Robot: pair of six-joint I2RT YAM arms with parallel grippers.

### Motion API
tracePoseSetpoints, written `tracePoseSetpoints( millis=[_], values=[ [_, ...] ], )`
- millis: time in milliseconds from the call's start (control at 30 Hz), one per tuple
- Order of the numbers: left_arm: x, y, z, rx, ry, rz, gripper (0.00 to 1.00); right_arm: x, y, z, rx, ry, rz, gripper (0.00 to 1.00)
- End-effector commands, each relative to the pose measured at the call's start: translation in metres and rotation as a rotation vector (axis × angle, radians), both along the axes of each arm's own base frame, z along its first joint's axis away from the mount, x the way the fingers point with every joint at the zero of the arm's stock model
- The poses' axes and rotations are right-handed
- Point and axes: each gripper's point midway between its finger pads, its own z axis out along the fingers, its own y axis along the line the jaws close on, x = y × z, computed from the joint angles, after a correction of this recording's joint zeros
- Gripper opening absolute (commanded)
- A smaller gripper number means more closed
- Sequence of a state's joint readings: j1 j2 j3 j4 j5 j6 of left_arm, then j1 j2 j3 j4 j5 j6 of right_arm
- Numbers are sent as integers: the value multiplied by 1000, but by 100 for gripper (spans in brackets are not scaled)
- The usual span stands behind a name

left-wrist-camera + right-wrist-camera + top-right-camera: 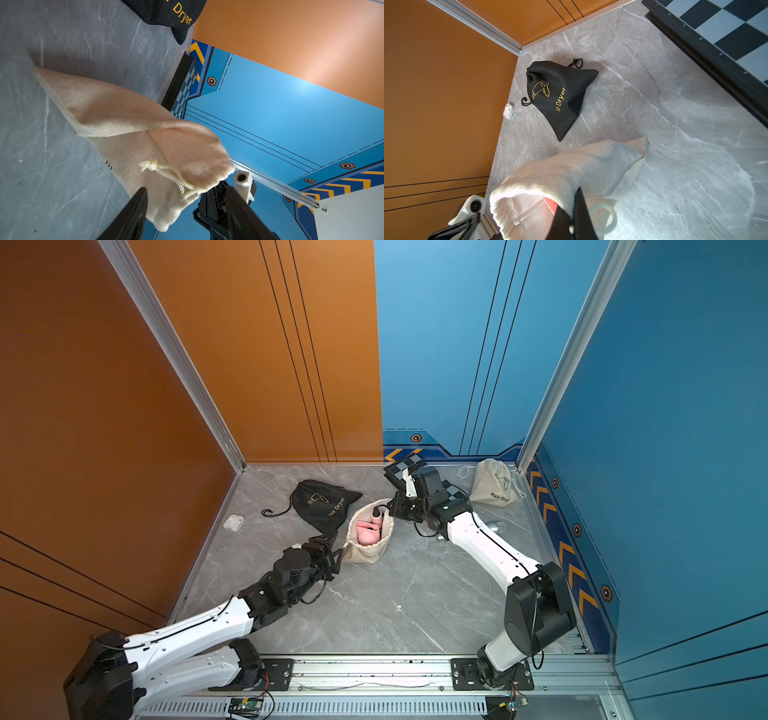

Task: Pack away hair dryers
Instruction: Pull the drawstrings on both sides of the drawstring bag.

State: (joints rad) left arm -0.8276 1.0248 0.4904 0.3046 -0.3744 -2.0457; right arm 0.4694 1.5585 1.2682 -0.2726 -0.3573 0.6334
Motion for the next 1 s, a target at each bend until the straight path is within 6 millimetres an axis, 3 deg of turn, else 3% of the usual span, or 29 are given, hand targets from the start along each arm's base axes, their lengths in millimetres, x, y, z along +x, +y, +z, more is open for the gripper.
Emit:
tracePoseSetpoints(
  millis=[0,467,967],
  values=[
    [-2,2,-15,27,33,37,62,3,-4,18,23,-61,-19,0],
    [24,-18,-3,-6,-15,60,64,-2,-3,29,40,-88,-12,0],
    [44,-6,-1,-10,-24,108,64,-5,-4,35,55,-103,-10,0]
  ],
)
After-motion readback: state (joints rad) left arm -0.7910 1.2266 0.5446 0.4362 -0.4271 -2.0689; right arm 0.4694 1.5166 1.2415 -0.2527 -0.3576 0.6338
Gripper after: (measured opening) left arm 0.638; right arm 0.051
